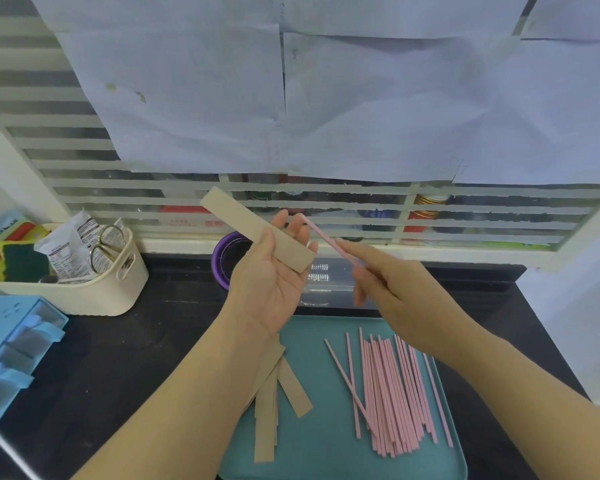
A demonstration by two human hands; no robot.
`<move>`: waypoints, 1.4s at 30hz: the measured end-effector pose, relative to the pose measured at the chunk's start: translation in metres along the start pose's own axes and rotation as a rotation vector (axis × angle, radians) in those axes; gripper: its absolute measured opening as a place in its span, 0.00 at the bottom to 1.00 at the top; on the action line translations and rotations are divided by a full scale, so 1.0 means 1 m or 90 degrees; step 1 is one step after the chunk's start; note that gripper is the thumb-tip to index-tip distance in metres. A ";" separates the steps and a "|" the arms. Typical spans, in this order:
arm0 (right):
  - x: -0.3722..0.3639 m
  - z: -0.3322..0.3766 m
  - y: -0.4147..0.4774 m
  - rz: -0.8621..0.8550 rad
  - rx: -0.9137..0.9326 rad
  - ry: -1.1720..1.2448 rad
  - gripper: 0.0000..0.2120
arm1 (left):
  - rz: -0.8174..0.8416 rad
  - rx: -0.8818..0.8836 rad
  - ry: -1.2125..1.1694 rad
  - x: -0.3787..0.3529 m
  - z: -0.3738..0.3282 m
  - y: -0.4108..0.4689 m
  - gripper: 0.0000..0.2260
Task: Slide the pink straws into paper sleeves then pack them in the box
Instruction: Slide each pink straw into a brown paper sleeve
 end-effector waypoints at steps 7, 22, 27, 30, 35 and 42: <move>-0.015 0.002 -0.006 0.115 -0.032 -0.036 0.20 | 0.007 -0.037 -0.002 0.004 -0.008 0.003 0.16; -0.016 -0.004 -0.003 0.082 -0.114 0.036 0.19 | 0.003 -0.011 0.010 0.009 -0.002 0.003 0.14; -0.018 -0.005 0.001 0.089 -0.127 0.032 0.19 | 0.001 0.001 0.016 0.009 0.003 0.003 0.14; -0.018 -0.006 0.002 0.100 -0.147 0.043 0.19 | -0.006 -0.001 0.039 0.009 0.004 0.003 0.14; -0.022 -0.012 0.002 0.144 -0.196 0.111 0.18 | -0.026 -0.014 0.060 0.012 0.004 0.003 0.13; -0.008 -0.029 0.012 -0.099 -0.271 0.289 0.06 | -0.042 -0.025 0.153 0.007 0.005 0.003 0.13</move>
Point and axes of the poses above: each hand's wrist, its own y-axis towards the middle knuckle, its own x-axis out of the back of the hand, z = x × y, the point moved 9 cm from there along y, towards the middle knuckle, and after that the axes turned 15 degrees about x, right-handed, at the moved point
